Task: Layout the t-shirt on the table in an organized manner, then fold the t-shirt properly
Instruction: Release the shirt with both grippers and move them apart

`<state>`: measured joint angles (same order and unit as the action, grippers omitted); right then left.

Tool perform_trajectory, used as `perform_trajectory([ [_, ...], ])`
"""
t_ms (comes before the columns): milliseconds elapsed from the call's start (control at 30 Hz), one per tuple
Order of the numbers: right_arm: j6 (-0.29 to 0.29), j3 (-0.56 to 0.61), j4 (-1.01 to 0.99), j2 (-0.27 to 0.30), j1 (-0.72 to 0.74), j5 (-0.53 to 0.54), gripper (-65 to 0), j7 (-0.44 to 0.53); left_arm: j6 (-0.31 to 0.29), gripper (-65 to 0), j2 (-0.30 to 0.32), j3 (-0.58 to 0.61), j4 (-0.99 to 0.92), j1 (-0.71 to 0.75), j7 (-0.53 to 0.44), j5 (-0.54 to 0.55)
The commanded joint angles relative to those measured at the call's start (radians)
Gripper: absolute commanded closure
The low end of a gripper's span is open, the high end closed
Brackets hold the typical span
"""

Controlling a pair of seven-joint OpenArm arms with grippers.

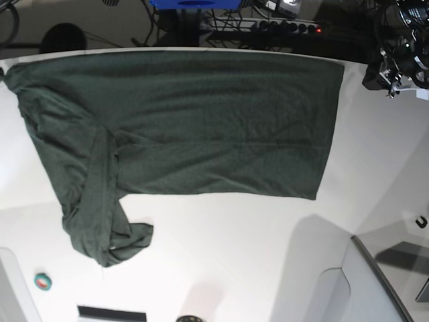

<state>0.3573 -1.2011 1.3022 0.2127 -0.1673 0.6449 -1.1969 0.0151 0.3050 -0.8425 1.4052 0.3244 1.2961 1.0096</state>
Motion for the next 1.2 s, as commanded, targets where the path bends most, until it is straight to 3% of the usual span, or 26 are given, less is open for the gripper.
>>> perform_trajectory([
  [0, 0.003, 0.000, 0.029, 0.038, 0.013, 0.025, -32.7, 0.012, -0.005, -19.7, 0.021, -0.005, 0.018, -0.017, 0.004, 0.016],
  [100, 0.026, 0.086, 0.030, 0.075, 0.064, 0.029, -32.7, 0.012, -0.005, -19.6, 0.018, 0.007, 0.018, -0.072, 0.004, 0.016],
  [267, 0.171, 0.402, 0.024, 0.123, 0.197, 0.023, -32.1, 0.027, -0.005, -19.3, 0.013, 0.096, 0.018, -0.190, 0.001, 0.010],
  [433, 0.170, 0.757, -0.039, 0.121, 0.377, 0.022, -32.1, 0.196, -0.005, -19.1, -0.003, 0.185, 0.055, -0.241, 0.000, 0.010],
  [567, 0.085, 0.964, -0.284, 0.123, 0.533, 0.022, -32.0, 0.318, -0.008, -18.9, -0.005, 0.182, 0.153, -0.210, 0.000, 0.010],
  [667, 0.079, 1.078, -0.474, 0.121, 0.616, 0.022, -32.0, 0.426, -0.010, -18.9, 0.001, 0.134, 0.204, -0.179, -0.002, 0.010],
  [867, 0.079, 1.199, -0.682, 0.115, 0.693, 0.023, -32.0, 0.572, -0.010, -18.9, 0.001, 0.021, 0.213, -0.149, -0.002, 0.010],
  [1167, 0.075, 1.203, -0.708, 0.113, 0.705, 0.023, -32.0, 0.641, -0.010, -18.9, 0.001, -0.004, 0.208, -0.138, 0.000, 0.010],
])
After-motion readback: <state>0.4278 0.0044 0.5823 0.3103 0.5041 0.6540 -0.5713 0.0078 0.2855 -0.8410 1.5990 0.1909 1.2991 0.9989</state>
